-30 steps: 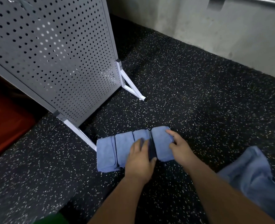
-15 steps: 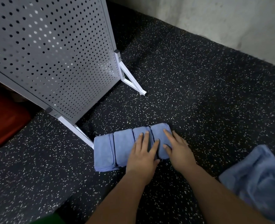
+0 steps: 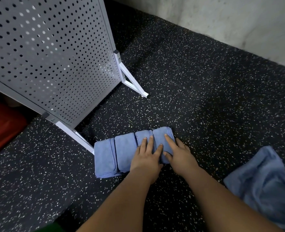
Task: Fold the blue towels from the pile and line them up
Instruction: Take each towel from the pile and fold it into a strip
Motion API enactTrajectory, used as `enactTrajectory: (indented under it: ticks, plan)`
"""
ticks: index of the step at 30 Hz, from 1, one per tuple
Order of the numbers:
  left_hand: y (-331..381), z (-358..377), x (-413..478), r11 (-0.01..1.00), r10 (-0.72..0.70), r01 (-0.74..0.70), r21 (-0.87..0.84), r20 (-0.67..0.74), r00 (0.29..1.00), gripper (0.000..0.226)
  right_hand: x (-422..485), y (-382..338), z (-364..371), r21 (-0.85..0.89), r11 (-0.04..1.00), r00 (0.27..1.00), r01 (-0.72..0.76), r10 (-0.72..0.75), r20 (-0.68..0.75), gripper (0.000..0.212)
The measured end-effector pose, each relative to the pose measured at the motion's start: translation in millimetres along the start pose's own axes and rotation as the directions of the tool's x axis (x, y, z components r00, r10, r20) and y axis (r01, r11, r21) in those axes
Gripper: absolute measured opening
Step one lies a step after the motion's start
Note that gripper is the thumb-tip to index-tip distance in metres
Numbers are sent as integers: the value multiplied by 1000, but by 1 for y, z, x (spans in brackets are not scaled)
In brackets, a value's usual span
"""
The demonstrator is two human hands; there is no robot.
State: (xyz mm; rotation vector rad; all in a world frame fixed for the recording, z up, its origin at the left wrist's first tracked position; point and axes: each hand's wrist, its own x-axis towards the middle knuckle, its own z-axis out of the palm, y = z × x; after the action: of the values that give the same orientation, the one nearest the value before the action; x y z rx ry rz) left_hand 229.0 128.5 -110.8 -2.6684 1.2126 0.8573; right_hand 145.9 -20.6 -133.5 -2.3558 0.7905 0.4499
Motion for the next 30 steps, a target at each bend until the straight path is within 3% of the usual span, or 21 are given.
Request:
enactTrajectory:
  ticks: [9, 20, 26, 30]
  plan:
    - [15, -5, -33, 998, 18, -24, -56, -111, 994, 82, -59, 30, -23, -28, 999, 998, 15, -16, -53, 71]
    - [115, -4, -59, 984, 162, -168, -66, -87, 983, 79, -149, 92, -63, 0, 988, 987, -153, 152, -46, 74]
    - [175, 5, -69, 964, 263, -264, -21, -26, 964, 79, -202, 156, -63, -29, 959, 960, -281, 280, -34, 75]
    - [209, 19, -70, 933, 360, -360, 4, 13, 933, 78, -242, 204, -54, 45, 935, 936, -351, 352, -18, 75]
